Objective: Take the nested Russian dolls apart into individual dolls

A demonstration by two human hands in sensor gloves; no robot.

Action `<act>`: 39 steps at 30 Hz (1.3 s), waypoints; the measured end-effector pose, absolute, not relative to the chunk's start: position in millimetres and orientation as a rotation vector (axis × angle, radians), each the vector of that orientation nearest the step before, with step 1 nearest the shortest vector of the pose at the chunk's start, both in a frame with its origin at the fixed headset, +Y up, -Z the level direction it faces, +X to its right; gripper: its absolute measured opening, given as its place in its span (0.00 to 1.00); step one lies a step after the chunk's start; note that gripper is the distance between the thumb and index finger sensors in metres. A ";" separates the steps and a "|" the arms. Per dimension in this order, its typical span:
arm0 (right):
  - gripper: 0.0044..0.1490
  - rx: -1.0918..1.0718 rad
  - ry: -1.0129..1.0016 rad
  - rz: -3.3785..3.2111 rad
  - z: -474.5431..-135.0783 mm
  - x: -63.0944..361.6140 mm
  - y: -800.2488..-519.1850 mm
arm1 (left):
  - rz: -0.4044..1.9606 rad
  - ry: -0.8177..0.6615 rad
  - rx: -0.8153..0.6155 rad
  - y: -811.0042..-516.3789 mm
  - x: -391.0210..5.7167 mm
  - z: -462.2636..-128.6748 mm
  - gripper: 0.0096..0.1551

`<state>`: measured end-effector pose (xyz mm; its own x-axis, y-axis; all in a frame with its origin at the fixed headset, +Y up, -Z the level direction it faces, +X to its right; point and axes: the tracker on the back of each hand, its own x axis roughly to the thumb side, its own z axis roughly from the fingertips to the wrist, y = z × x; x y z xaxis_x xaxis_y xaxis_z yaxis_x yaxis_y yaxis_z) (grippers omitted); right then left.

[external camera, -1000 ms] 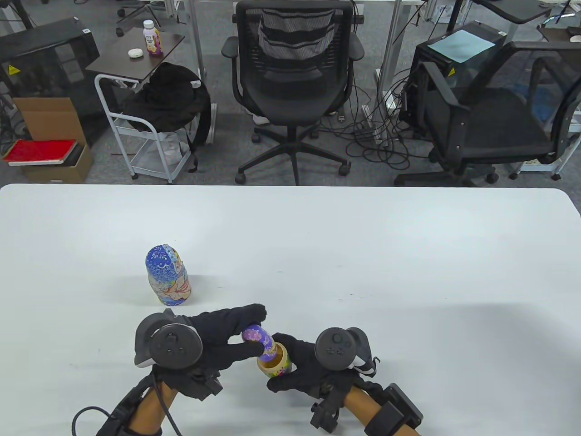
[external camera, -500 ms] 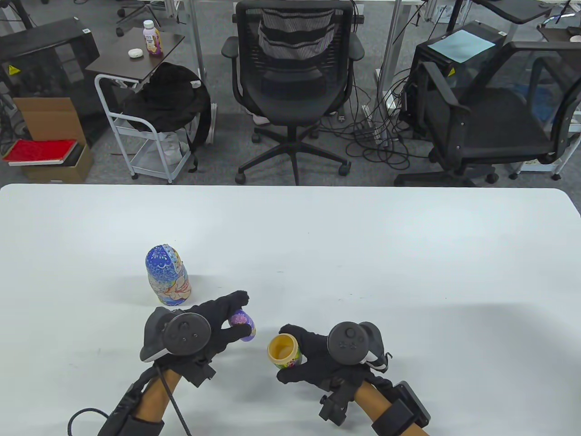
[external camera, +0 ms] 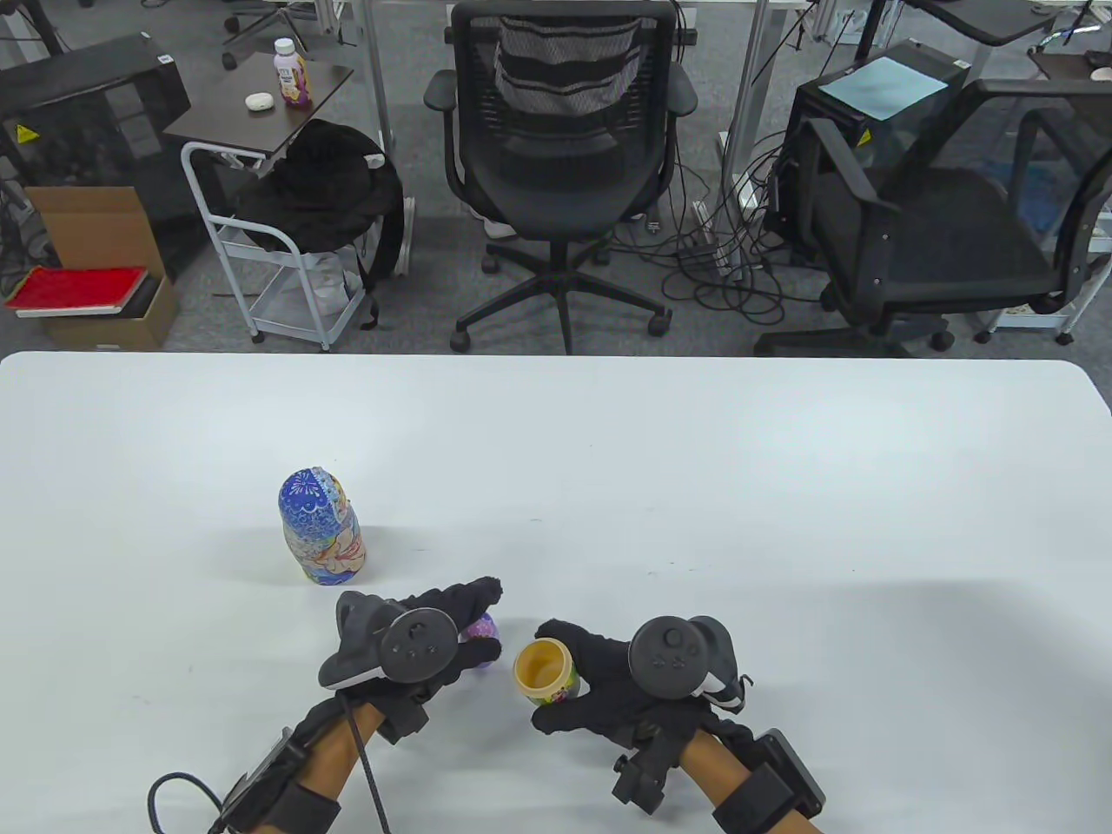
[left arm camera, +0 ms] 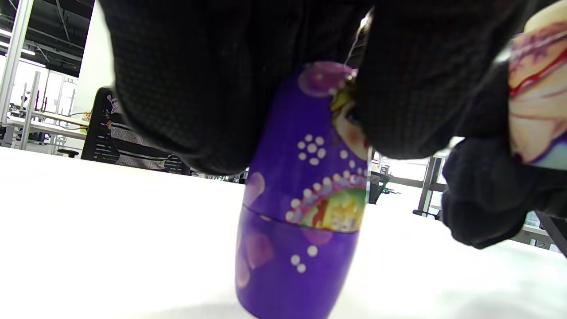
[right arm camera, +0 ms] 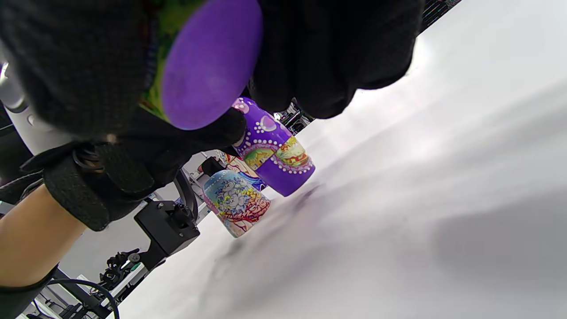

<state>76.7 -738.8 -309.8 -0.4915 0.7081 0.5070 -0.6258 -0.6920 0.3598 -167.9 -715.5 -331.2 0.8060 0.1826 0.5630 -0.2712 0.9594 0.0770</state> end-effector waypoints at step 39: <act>0.60 0.889 0.163 2.206 -303.5 70.0 -741.6 | 0.001 -0.301 0.041 -726.3 -229.2 -327.3 0.46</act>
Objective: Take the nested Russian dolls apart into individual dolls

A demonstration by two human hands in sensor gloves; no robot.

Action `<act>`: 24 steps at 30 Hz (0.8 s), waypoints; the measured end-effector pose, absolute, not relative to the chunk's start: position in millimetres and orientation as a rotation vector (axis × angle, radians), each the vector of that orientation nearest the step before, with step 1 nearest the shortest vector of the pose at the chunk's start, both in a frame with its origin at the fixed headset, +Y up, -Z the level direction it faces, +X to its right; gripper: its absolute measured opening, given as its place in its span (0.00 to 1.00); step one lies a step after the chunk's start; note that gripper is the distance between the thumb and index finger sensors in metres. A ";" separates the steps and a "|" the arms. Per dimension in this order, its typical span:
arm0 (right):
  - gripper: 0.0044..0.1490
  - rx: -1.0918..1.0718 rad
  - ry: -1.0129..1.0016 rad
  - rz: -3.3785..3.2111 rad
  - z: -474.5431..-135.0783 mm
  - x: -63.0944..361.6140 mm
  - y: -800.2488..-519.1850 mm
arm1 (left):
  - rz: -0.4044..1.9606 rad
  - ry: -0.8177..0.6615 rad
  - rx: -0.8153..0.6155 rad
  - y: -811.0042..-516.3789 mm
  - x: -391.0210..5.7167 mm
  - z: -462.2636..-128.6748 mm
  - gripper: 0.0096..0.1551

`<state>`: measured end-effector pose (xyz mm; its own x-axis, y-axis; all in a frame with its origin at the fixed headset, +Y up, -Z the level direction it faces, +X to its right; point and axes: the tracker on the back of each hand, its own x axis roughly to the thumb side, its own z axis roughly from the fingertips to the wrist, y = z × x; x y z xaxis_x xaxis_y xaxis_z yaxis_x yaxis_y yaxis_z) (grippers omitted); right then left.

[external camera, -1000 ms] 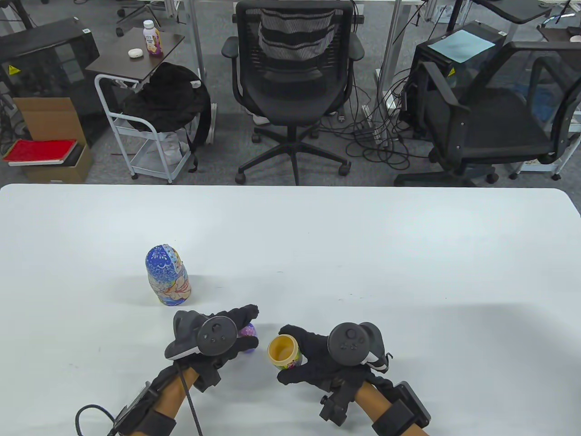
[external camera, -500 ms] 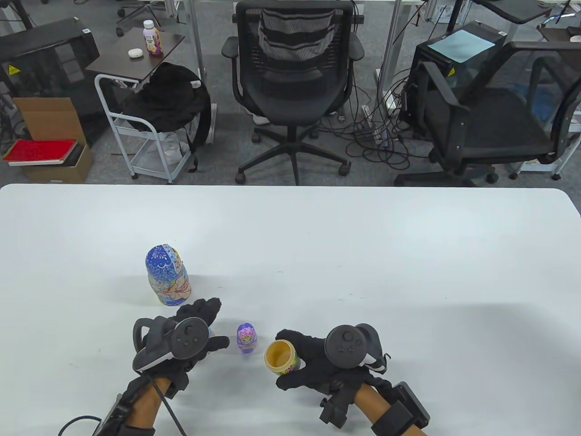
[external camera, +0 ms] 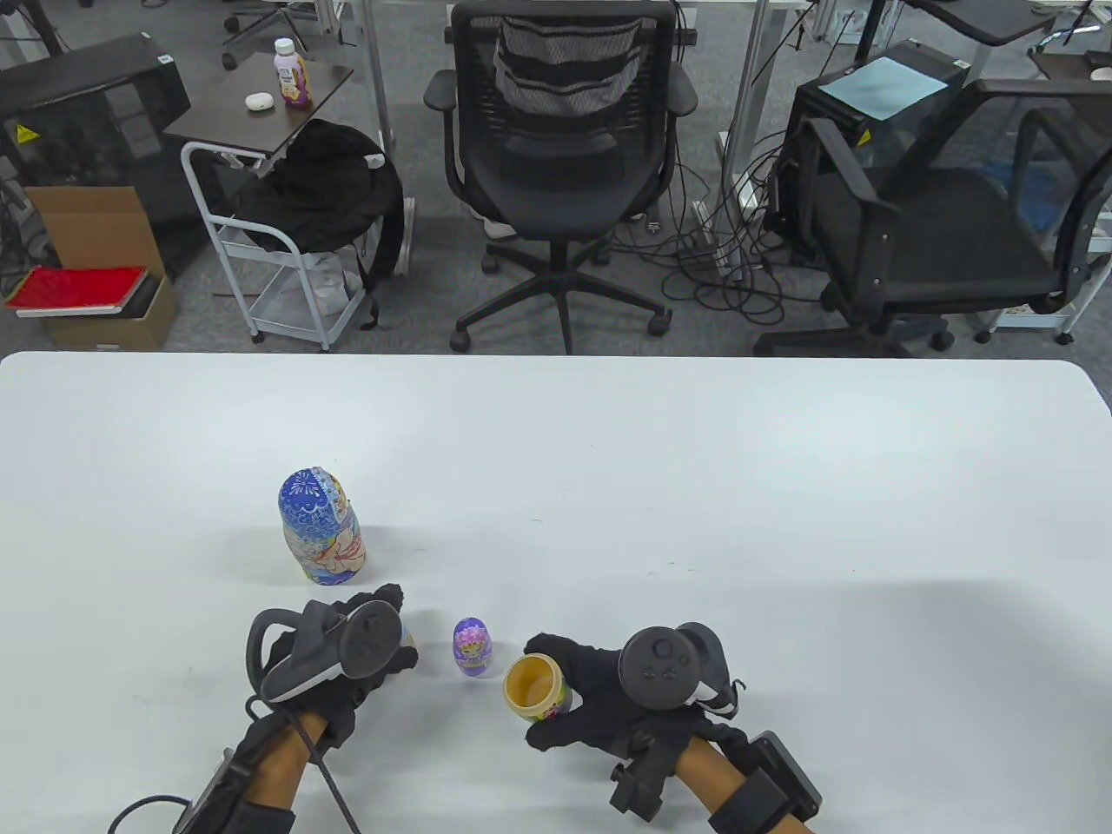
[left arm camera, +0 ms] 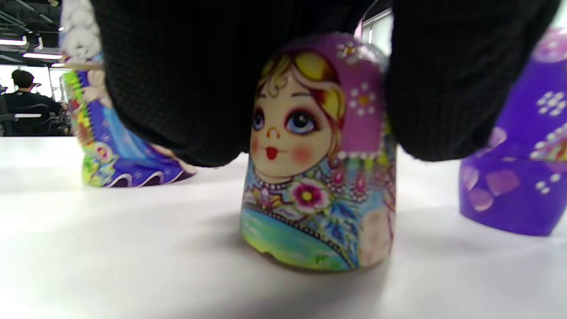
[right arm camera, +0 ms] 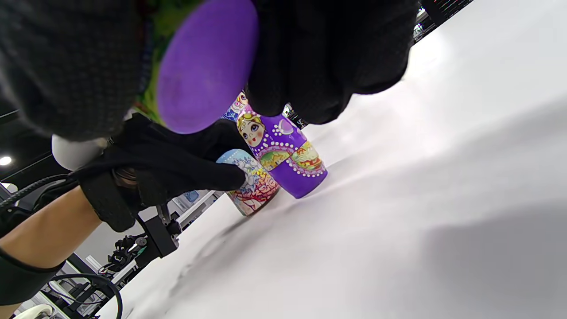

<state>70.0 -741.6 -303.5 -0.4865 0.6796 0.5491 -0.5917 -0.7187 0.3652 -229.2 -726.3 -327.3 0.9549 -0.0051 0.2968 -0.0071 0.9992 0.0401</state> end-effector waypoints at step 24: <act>0.61 0.920 0.122 2.236 -301.2 65.9 -743.1 | 0.508 -0.787 0.326 -657.8 -176.5 -268.7 0.44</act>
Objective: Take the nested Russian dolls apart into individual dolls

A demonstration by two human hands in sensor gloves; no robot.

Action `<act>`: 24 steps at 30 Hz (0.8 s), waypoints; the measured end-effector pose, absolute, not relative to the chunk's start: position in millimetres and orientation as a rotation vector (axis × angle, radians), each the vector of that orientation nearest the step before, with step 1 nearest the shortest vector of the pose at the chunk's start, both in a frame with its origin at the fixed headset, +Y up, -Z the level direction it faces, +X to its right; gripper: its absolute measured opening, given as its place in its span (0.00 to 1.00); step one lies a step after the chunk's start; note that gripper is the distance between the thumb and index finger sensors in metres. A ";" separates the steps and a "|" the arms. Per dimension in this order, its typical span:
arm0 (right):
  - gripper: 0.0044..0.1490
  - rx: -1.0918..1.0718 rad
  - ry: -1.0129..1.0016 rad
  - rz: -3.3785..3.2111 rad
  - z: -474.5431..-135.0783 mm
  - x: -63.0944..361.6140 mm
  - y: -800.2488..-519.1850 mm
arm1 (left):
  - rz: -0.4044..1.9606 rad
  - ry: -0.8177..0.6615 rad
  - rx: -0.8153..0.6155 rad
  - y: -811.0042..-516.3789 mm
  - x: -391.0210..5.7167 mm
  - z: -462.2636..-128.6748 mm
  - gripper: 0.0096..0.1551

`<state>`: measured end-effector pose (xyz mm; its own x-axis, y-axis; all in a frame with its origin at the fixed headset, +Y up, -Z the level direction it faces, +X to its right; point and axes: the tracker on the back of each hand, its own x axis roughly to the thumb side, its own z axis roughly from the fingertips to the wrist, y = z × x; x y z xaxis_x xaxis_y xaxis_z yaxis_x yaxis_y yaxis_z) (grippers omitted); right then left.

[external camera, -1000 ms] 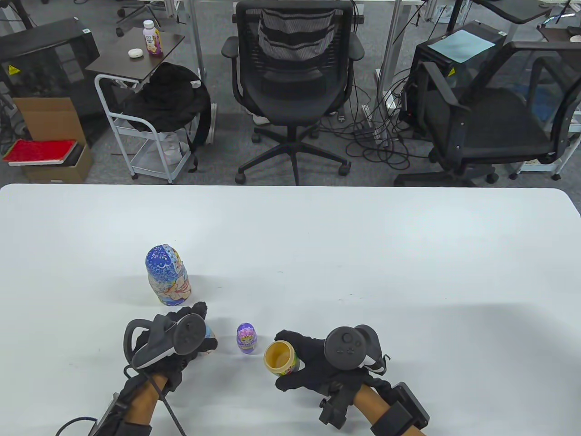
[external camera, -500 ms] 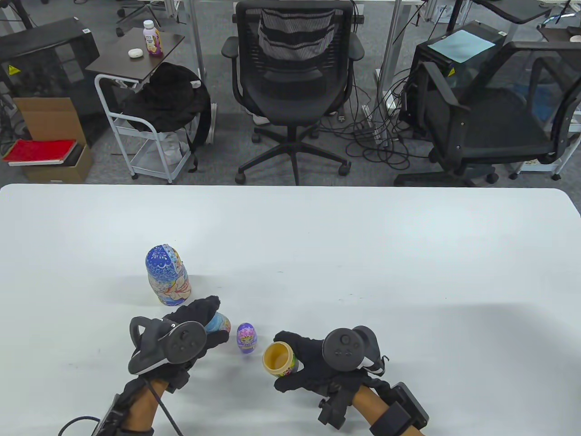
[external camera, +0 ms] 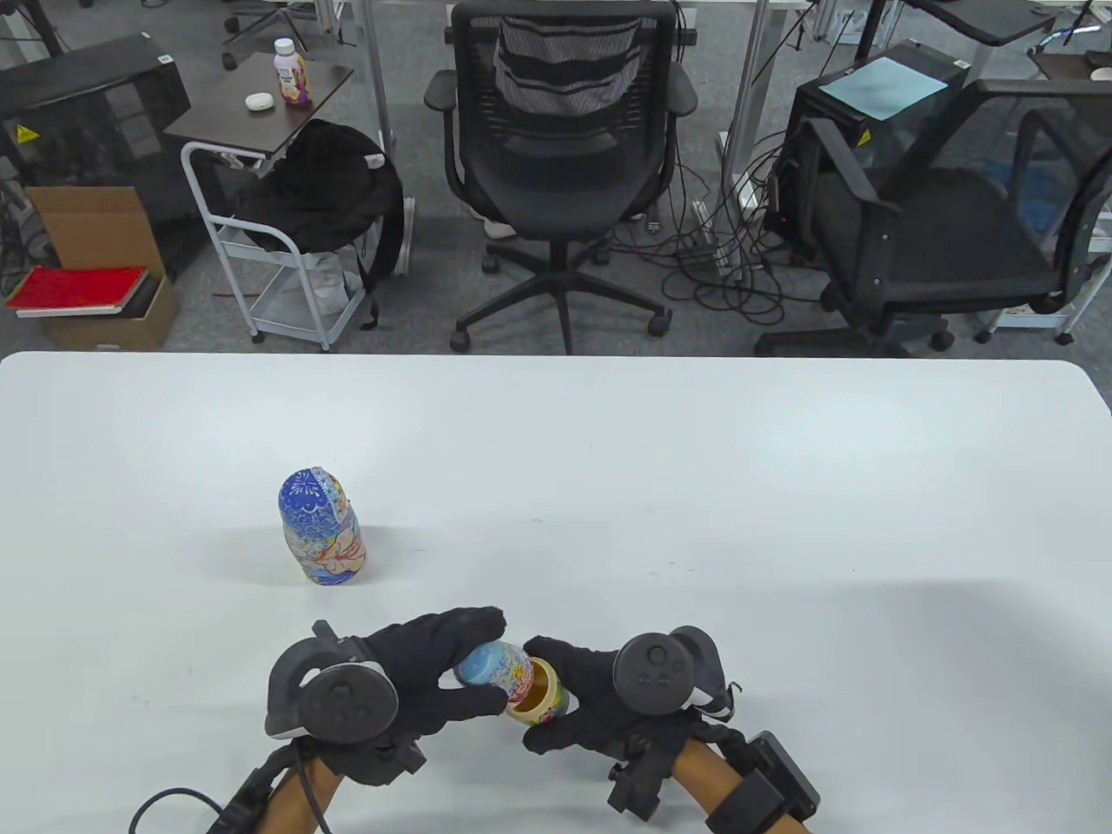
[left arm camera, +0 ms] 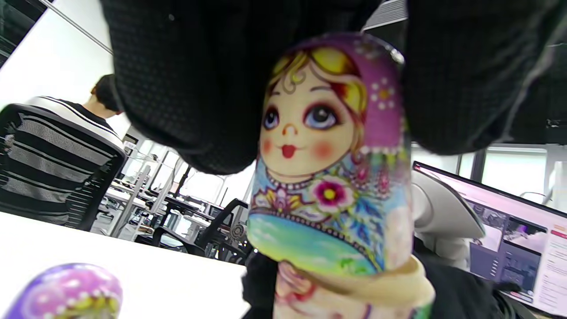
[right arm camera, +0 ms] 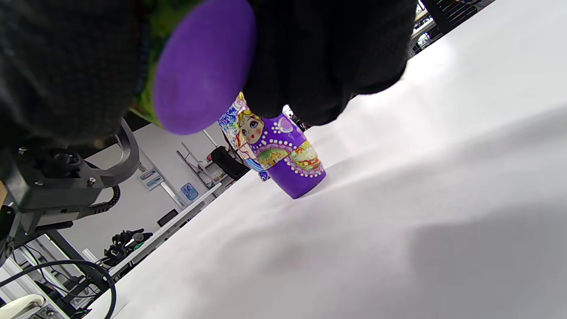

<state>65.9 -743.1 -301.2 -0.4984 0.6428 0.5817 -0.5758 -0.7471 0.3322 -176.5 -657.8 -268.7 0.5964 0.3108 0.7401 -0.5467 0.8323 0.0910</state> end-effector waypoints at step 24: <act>0.63 0.832 0.077 2.176 -306.0 73.7 -739.8 | 0.555 -0.794 0.290 -660.6 -162.0 -273.7 0.43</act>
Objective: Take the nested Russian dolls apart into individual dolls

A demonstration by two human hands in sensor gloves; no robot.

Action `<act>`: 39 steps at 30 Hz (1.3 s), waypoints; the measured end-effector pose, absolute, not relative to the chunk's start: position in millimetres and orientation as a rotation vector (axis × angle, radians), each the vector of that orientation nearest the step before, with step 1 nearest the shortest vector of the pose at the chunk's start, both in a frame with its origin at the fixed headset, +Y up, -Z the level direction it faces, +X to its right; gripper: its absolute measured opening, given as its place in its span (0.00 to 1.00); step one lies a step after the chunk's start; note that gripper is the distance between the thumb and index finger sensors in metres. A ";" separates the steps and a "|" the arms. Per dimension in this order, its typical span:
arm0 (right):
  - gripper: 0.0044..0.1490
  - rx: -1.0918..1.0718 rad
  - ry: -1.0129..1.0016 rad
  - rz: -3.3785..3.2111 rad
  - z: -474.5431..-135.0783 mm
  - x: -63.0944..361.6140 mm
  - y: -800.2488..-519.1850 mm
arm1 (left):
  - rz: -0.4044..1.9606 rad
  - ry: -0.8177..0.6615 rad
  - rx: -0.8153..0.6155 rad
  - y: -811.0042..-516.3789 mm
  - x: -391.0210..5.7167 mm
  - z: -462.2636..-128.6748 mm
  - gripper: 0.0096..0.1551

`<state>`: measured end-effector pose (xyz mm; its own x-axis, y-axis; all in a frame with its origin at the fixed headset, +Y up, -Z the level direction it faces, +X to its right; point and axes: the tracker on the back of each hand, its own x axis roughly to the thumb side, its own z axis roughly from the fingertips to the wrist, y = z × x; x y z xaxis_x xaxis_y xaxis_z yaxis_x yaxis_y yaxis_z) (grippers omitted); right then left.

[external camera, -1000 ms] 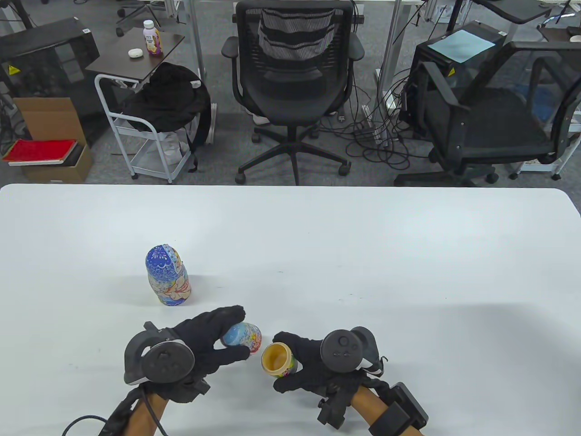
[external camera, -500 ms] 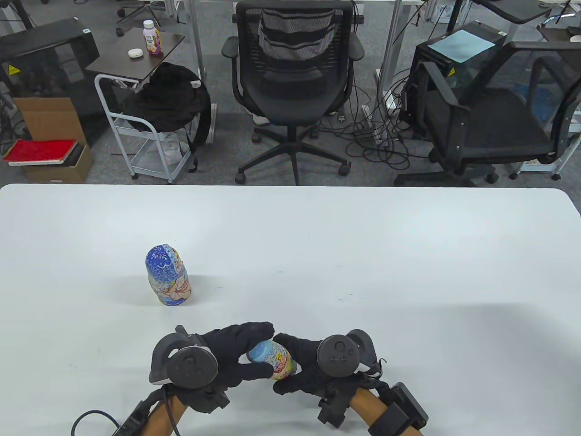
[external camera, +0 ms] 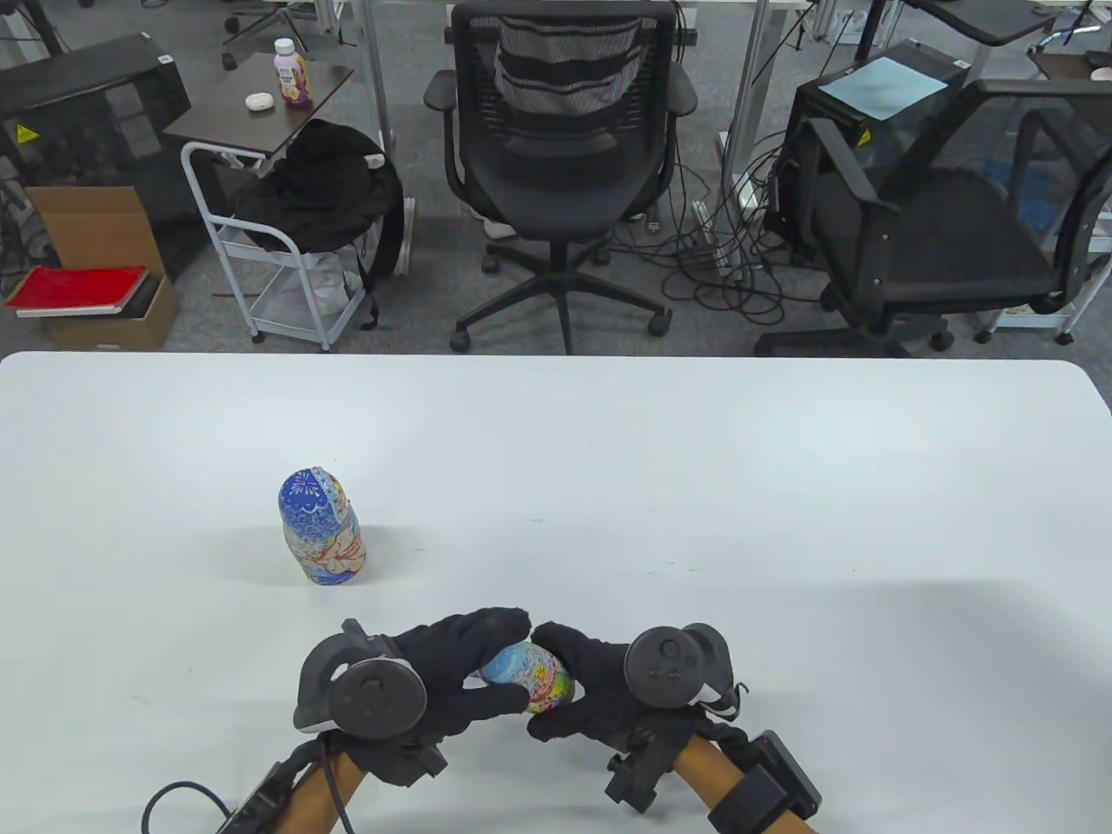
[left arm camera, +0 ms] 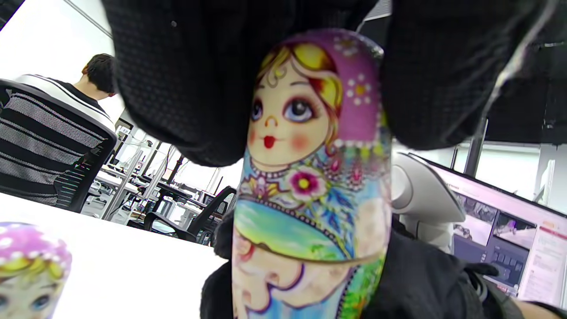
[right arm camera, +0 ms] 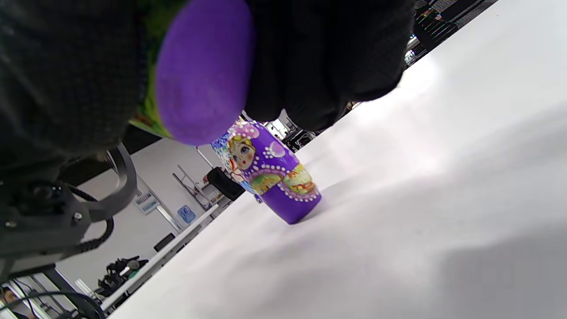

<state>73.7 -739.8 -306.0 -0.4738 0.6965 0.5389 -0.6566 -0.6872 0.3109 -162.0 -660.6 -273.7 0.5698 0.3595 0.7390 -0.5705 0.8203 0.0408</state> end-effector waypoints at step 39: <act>0.56 0.746 -0.042 2.353 -323.8 110.3 -726.5 | 0.133 -0.338 0.223 -656.4 -219.4 -394.1 0.42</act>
<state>110.3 -726.5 -323.8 -0.6192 0.5848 0.5240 -0.6030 -0.7816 0.1598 -219.4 -656.4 -394.1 0.9349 0.0917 0.3429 -0.1659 0.9669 0.1937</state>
